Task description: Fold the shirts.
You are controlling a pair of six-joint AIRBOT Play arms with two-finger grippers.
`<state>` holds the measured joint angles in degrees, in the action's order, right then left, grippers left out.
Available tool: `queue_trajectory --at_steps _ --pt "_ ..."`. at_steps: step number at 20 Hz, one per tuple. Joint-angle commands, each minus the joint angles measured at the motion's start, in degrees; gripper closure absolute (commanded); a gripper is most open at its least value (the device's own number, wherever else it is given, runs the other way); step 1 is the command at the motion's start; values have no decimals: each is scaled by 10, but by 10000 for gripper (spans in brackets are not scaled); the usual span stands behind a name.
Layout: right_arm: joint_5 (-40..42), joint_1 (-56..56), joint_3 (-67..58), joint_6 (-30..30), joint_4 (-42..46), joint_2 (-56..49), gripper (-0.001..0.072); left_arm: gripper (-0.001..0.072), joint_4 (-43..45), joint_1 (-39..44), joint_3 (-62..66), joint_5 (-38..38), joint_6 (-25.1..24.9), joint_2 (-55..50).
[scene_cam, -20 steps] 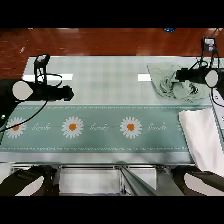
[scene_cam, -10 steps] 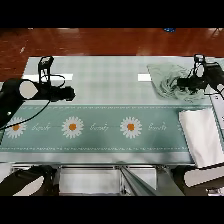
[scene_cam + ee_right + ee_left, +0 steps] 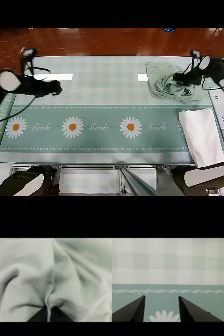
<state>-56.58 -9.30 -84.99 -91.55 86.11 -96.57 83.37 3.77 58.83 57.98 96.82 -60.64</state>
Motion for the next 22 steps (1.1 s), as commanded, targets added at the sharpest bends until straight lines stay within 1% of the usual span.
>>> queue_trajectory --at_steps 1,4,6,10,12,14,18,20,22 --pt "5 1 -81 57 -101 68 690 199 -1 -87 32 36 0 70" --pt "18 2 -148 97 -181 139 690 199 -13 -114 9 49 0 164" --pt "18 15 -186 116 -191 179 690 200 -32 -114 -32 52 4 226" --pt "18 78 -278 135 -191 225 690 199 -120 -113 -116 51 4 305" --pt "21 111 -338 135 -191 228 690 199 -130 -113 -141 51 4 314" --pt "50 143 -365 134 -191 239 690 199 -130 -113 -156 51 4 314" --pt "92 212 -365 146 -191 271 690 199 -140 -112 -181 51 4 314" --pt "91 257 -365 165 -191 280 690 200 -140 -112 -182 51 4 314" --pt "79 301 -364 173 -191 282 690 199 -140 -112 -182 51 4 314"
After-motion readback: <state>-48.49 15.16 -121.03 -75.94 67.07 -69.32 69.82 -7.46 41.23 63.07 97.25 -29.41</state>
